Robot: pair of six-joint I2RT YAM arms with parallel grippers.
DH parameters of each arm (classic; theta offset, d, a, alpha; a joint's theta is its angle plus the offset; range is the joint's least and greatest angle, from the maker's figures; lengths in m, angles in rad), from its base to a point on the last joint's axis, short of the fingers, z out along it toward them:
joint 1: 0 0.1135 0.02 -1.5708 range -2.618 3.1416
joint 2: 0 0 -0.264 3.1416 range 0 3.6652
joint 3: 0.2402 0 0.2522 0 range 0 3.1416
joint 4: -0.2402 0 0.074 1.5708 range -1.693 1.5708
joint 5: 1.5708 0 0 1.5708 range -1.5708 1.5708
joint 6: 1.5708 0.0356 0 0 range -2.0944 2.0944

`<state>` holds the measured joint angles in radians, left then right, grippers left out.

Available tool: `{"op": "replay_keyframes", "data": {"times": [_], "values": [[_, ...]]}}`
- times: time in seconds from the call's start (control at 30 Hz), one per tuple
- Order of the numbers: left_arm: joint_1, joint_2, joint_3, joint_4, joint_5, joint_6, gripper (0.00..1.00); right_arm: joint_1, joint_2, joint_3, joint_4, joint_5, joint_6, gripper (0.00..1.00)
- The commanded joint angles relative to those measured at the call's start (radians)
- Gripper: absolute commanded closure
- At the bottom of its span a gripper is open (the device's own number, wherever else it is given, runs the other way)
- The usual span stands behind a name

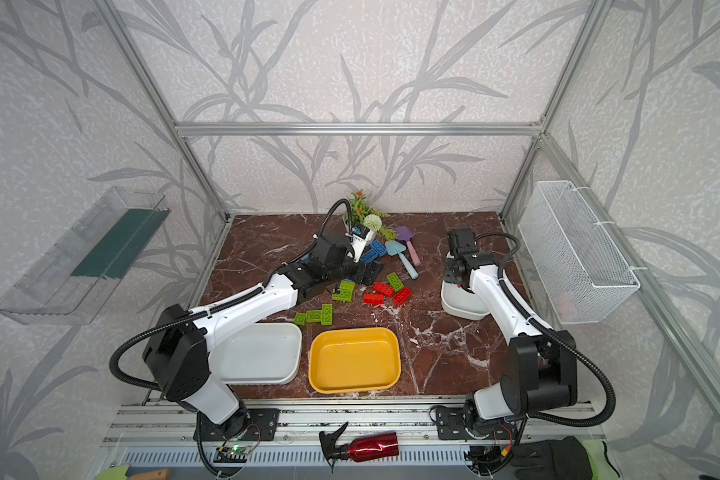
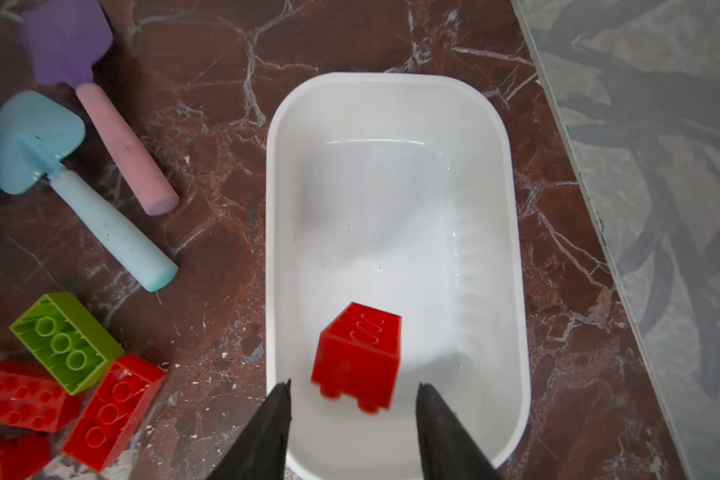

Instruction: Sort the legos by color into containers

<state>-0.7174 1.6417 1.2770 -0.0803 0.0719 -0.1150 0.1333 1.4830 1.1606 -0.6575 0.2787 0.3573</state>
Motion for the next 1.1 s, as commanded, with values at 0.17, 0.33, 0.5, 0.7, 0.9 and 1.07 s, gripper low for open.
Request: {"op": "replay_keyframes", "data": {"times": [0.17, 0.33, 0.5, 0.7, 0.9, 1.07], "values": [[0.001, -0.029, 0.019, -0.054, -0.107, -0.054, 0.11, 0.026, 0.009, 0.085, -0.036, -0.168, 0.007, 0.25], [0.002, -0.119, -0.071, -0.041, -0.245, -0.137, 0.11, 0.154, 0.008, 0.133, -0.050, -0.165, 0.066, 0.25], [0.001, -0.255, -0.163, -0.129, -0.398, -0.275, 0.11, 0.223, 0.036, 0.086, -0.013, -0.227, 0.128, 0.25], [-0.002, -0.507, -0.352, -0.227, -0.523, -0.470, 0.11, 0.246, 0.075, -0.041, 0.056, -0.254, 0.171, 0.25], [-0.001, -0.665, -0.513, -0.160, -0.632, -0.513, 0.10, 0.253, 0.117, -0.033, 0.049, -0.245, 0.204, 0.23], [0.001, -0.677, -0.464, -0.285, -0.673, -0.487, 0.10, 0.282, 0.160, -0.055, 0.057, -0.255, 0.331, 0.21]]}}
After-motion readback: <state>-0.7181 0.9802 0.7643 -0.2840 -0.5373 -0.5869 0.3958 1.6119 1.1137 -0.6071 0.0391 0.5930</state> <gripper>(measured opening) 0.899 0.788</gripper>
